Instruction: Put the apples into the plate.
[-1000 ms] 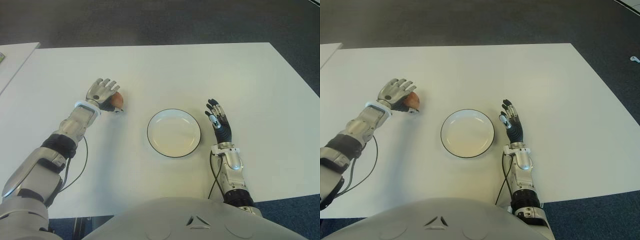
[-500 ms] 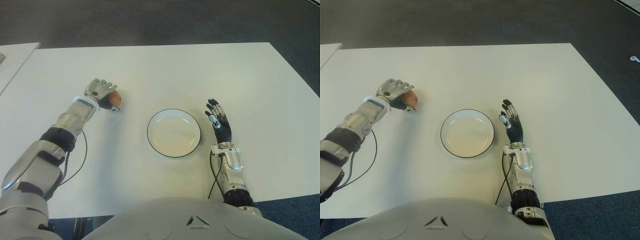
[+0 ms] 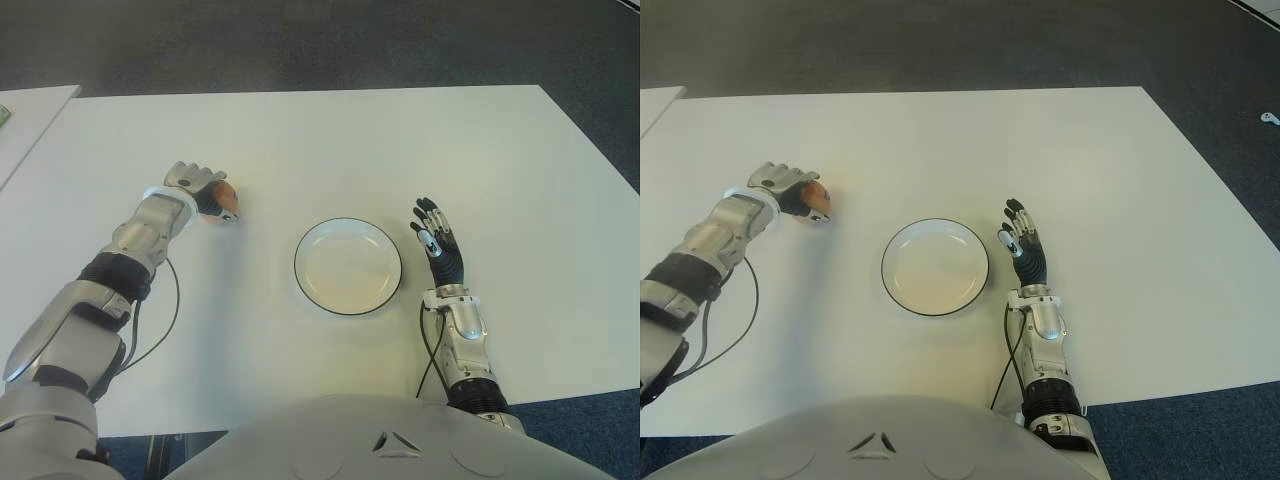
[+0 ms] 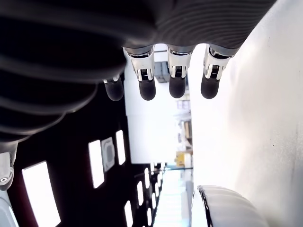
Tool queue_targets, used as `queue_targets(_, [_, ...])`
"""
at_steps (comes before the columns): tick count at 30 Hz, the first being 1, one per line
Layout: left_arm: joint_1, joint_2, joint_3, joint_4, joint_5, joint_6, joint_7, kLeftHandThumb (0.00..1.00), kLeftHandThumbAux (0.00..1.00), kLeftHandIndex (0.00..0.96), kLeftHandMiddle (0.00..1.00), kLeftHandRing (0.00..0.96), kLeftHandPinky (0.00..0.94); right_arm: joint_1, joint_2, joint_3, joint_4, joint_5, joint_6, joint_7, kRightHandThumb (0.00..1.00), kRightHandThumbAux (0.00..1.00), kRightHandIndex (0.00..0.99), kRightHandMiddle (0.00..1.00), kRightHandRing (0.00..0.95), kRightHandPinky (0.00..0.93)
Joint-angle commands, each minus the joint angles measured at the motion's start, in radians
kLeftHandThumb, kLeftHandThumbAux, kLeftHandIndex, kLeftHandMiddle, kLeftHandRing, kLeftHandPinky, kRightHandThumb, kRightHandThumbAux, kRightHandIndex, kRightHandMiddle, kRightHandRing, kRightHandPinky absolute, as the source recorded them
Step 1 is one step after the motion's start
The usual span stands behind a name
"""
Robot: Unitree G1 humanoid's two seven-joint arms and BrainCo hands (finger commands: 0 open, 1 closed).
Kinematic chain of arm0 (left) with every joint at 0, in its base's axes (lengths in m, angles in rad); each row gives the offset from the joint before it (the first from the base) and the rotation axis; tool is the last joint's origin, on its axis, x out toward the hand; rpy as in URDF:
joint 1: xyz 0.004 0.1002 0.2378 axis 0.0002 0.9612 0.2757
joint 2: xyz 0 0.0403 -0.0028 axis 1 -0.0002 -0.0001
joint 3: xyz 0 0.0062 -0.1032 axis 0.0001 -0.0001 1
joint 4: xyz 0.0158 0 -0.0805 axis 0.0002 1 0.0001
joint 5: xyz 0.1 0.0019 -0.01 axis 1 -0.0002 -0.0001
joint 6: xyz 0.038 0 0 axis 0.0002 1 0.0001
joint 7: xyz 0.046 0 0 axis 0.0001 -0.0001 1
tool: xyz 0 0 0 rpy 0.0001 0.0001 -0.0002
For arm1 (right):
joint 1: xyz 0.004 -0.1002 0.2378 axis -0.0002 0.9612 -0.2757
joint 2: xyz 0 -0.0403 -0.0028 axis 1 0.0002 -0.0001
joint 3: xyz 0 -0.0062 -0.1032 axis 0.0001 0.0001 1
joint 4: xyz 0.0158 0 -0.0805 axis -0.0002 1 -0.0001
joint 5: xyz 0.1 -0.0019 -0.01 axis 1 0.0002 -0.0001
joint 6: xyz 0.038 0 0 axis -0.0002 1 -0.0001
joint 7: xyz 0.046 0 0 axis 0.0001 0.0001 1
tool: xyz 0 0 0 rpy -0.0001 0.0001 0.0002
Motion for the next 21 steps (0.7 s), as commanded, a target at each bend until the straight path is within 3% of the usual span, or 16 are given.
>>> queue_targets(1, [0.044, -0.043, 0.018, 0.000, -0.033, 0.014, 0.041, 0.849, 0.657, 0.427, 0.505, 0.695, 0.725, 0.081, 0.002, -0.017, 0.091, 0.008, 0.071, -0.009, 0.000, 0.422, 0.000, 0.000, 0.000, 0.000])
queue_targets(9, [0.067, -0.081, 0.068, -0.025, -0.081, 0.019, 0.133, 0.851, 0.666, 0.407, 0.520, 0.772, 0.785, 0.074, 0.002, -0.026, 0.092, 0.018, 0.075, -0.005, 0.000, 0.427, 0.000, 0.000, 0.000, 0.000])
queue_targets(21, [0.081, -0.090, 0.079, -0.053, -0.103, 0.016, 0.135, 0.851, 0.668, 0.404, 0.522, 0.793, 0.774, 0.065, 0.011, -0.038, 0.098, 0.031, 0.072, -0.007, 0.000, 0.437, 0.000, 0.000, 0.000, 0.000])
